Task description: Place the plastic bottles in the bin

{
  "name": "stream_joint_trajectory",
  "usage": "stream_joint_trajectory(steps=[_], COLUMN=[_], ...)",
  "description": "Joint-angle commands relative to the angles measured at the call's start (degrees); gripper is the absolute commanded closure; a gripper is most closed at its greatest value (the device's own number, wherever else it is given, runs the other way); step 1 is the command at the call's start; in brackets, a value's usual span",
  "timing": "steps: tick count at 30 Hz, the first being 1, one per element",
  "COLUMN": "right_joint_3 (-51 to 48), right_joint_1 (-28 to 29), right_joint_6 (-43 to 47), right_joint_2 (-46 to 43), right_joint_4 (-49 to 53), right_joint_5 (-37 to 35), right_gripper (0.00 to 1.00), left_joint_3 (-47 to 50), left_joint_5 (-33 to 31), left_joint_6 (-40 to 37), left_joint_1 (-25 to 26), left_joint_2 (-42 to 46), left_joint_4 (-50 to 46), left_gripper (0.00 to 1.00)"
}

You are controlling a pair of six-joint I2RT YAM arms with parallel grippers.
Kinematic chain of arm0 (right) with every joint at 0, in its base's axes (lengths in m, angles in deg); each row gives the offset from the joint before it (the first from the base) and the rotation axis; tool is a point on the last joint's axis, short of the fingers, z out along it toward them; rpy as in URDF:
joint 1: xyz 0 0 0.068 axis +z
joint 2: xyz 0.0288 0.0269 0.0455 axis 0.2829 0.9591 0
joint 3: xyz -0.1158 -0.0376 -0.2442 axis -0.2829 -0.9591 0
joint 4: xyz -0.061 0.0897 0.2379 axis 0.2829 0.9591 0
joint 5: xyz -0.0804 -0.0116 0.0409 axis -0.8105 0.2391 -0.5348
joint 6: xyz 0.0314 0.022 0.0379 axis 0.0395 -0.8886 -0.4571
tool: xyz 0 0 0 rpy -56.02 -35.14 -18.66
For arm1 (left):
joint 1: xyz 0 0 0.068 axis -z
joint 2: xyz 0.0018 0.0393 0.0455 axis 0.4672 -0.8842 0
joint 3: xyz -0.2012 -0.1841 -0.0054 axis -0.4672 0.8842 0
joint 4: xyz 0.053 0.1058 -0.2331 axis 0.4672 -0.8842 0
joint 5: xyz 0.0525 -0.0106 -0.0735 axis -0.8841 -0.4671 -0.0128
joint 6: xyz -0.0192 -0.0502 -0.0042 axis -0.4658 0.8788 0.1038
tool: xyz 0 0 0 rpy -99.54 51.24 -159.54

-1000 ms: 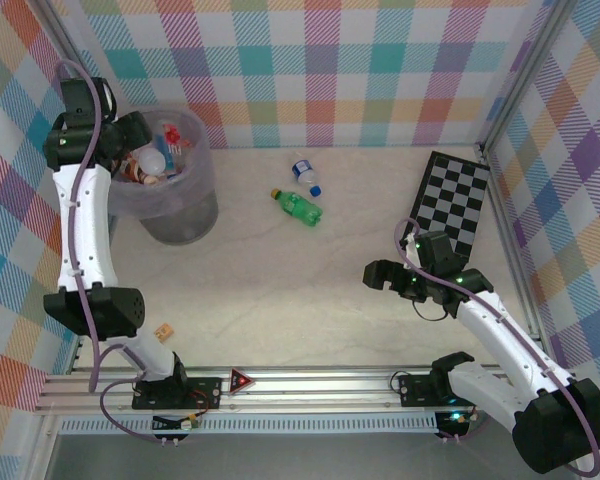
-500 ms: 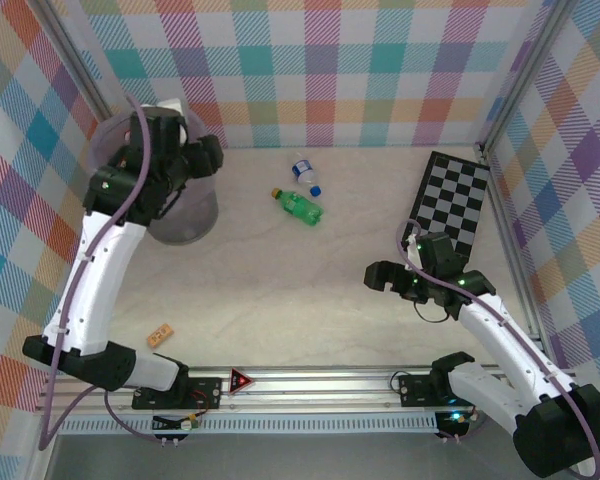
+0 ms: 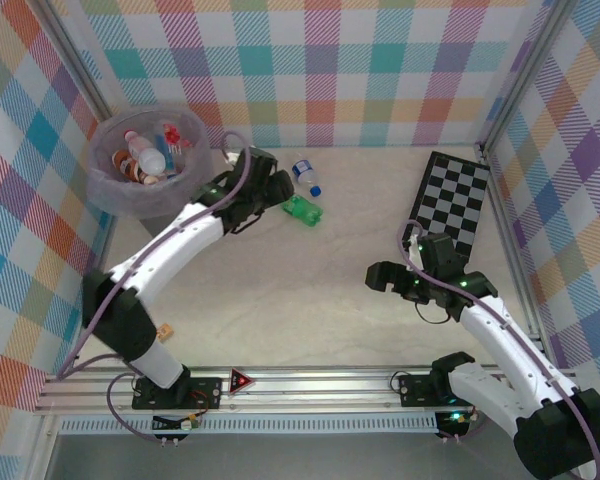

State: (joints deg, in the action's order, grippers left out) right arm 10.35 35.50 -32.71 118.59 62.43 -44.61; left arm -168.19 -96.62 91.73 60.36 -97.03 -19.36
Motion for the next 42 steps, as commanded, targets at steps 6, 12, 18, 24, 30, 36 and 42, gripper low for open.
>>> stream_joint_trajectory(steps=[6,12,18,24,30,36,42], right_joint_3=[0.81,0.83,1.16,1.21,1.26,1.1,0.96], right_joint_1=[-0.35,-0.35,-0.35,-0.4,-0.35,-0.37,-0.39], right_joint_6=[0.19,0.21,1.12,1.48,1.48,1.5,1.42], right_joint_2=[-3.38,-4.33,-5.47,-4.63,-4.28,-3.94,-3.81], right_joint_4=[3.07,3.93,6.18,5.83,5.45,5.1,4.84], right_joint_5=[-1.66,-1.37,-2.43,-1.49,-1.24,-1.18,-1.09], right_gripper=[0.04,0.04,0.04,0.04,0.04,0.04,0.04], left_joint_3=[-1.25,-4.29,-7.61,-13.65,-14.17,-13.5,-12.49], left_joint_5=[2.26,3.09,4.06,6.55,6.39,6.66,6.51], left_joint_6=[11.74,13.13,13.63,10.87,11.02,11.1,10.93], left_joint_1=[0.27,0.16,-0.04,-0.01,-0.01,-0.05,-0.02], left_joint_2=[-11.35,-19.31,-24.99,-30.42,-31.94,-31.25,-29.94], left_joint_4=[9.9,10.78,10.92,8.51,8.05,7.86,7.88], left_gripper=[0.13,0.02,0.0,0.04,0.26,0.37,0.42])
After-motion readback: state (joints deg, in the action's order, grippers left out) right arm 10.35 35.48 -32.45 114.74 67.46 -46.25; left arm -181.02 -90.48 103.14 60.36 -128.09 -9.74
